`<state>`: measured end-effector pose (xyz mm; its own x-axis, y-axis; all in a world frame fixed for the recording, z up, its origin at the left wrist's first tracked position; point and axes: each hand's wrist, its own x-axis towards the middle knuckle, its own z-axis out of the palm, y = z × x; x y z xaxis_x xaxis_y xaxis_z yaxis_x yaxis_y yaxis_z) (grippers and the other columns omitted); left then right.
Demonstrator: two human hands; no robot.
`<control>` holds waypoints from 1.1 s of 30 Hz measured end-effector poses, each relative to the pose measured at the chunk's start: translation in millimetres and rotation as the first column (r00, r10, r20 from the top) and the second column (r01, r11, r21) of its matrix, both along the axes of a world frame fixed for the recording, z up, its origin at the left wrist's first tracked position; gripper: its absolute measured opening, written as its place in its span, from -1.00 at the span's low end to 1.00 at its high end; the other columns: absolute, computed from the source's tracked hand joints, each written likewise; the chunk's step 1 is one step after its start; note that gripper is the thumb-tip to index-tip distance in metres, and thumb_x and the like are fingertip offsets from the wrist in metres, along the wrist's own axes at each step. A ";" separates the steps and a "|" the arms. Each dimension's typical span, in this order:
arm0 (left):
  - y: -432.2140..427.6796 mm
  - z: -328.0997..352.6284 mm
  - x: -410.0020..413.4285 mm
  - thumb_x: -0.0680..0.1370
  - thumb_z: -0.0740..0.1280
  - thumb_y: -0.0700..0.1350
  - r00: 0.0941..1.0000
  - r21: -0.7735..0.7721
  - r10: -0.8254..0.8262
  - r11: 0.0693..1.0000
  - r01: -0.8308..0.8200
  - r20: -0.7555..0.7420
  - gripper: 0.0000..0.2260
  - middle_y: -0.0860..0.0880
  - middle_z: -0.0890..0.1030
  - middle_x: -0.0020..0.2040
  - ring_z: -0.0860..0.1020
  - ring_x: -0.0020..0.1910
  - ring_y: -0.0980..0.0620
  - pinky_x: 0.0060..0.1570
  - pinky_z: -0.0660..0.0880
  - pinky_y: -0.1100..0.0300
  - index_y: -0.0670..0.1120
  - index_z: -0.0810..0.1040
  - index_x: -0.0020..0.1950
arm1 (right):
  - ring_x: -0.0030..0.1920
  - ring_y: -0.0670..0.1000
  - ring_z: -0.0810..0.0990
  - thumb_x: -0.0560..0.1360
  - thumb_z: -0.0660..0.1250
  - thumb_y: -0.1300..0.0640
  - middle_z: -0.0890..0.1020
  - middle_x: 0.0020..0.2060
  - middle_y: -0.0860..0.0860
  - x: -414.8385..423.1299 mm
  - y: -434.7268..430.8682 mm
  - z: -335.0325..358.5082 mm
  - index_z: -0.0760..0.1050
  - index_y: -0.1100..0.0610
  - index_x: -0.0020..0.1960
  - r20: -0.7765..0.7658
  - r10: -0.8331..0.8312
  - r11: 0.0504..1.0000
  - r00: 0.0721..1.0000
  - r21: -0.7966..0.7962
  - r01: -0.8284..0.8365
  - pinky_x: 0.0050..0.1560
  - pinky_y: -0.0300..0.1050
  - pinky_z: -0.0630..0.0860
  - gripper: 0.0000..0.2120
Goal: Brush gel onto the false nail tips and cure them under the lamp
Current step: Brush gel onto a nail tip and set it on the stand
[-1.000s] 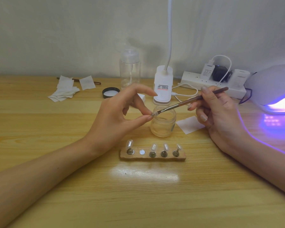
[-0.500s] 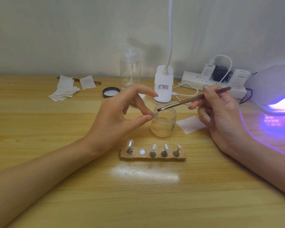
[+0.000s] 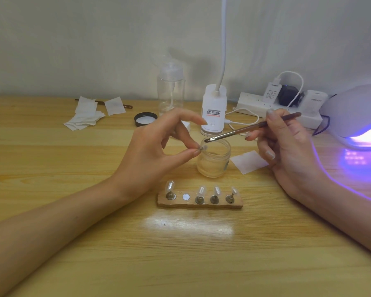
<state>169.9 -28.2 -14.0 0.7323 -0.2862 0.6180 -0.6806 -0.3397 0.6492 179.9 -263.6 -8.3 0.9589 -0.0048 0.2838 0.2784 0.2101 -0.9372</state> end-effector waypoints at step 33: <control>-2.1 0.1 0.0 0.48 0.48 -0.17 0.997 -0.036 0.002 0.999 -0.004 -0.072 -0.58 0.08 0.68 -0.20 0.62 -0.12 -0.04 -0.24 0.37 -0.09 0.00 0.51 0.32 | -0.59 -0.08 0.27 0.61 0.25 0.03 0.67 -0.32 0.10 2.5 -0.7 -3.7 0.37 0.01 -0.19 0.090 -0.016 0.999 0.996 -0.048 0.020 -0.53 -0.28 0.18 -0.79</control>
